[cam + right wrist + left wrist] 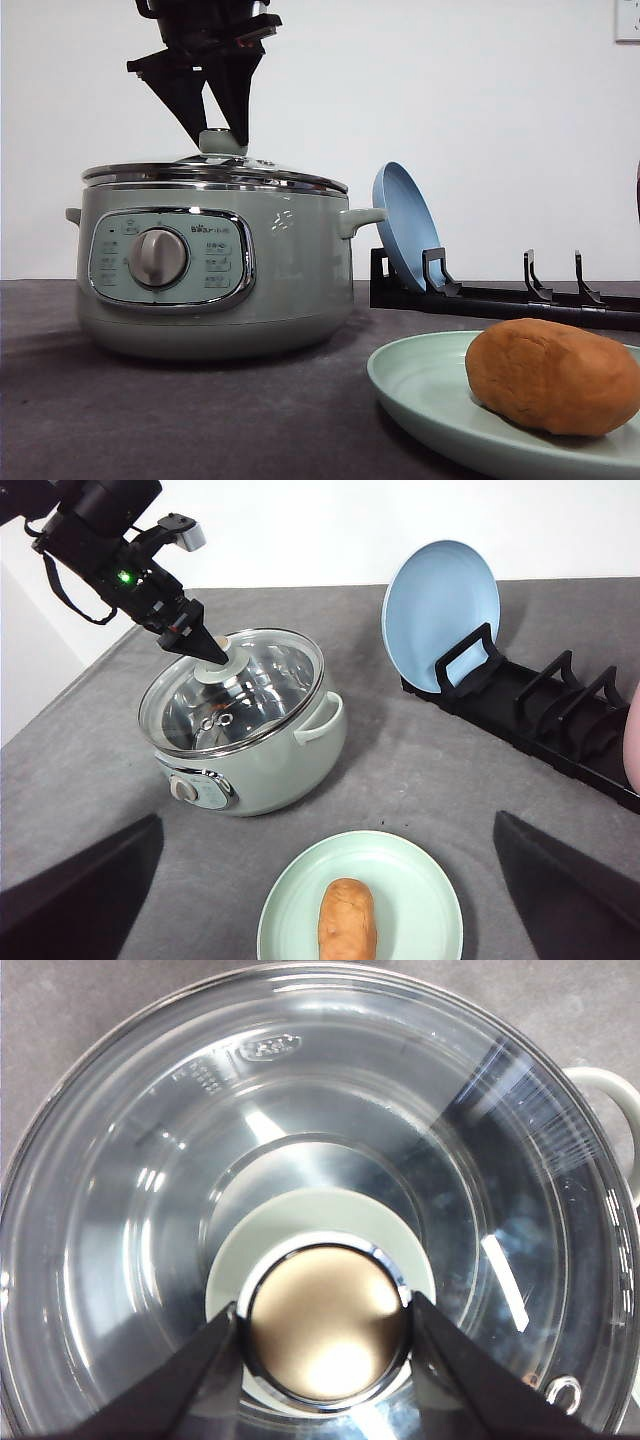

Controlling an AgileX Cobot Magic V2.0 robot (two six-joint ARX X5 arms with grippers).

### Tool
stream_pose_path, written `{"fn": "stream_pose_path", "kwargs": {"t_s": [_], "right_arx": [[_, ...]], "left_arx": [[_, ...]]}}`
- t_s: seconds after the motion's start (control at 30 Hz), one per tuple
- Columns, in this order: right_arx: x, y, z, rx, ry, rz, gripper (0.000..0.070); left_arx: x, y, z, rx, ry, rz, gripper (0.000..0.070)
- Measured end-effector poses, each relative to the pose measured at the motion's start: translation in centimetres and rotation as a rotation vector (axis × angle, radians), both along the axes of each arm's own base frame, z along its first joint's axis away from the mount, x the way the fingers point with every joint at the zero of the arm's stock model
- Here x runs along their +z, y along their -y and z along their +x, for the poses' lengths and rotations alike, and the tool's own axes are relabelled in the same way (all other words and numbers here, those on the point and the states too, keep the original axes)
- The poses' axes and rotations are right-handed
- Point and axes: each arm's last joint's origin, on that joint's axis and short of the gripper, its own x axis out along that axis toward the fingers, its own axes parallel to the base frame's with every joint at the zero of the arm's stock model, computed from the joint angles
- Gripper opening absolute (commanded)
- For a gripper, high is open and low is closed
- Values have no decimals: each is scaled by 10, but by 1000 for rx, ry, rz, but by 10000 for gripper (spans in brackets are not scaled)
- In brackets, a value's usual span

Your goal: Transfer potato from steamer to green plate

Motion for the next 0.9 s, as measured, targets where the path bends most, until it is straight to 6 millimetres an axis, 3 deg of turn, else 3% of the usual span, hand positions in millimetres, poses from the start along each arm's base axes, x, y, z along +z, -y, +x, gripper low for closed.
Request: {"fn": "stream_pose_path", "kwargs": {"t_s": [0.9], "right_arx": [[0,0,0,1,2,-2,669]], "left_arx": [[-1,0,1,-30,2,-1,3]]}}
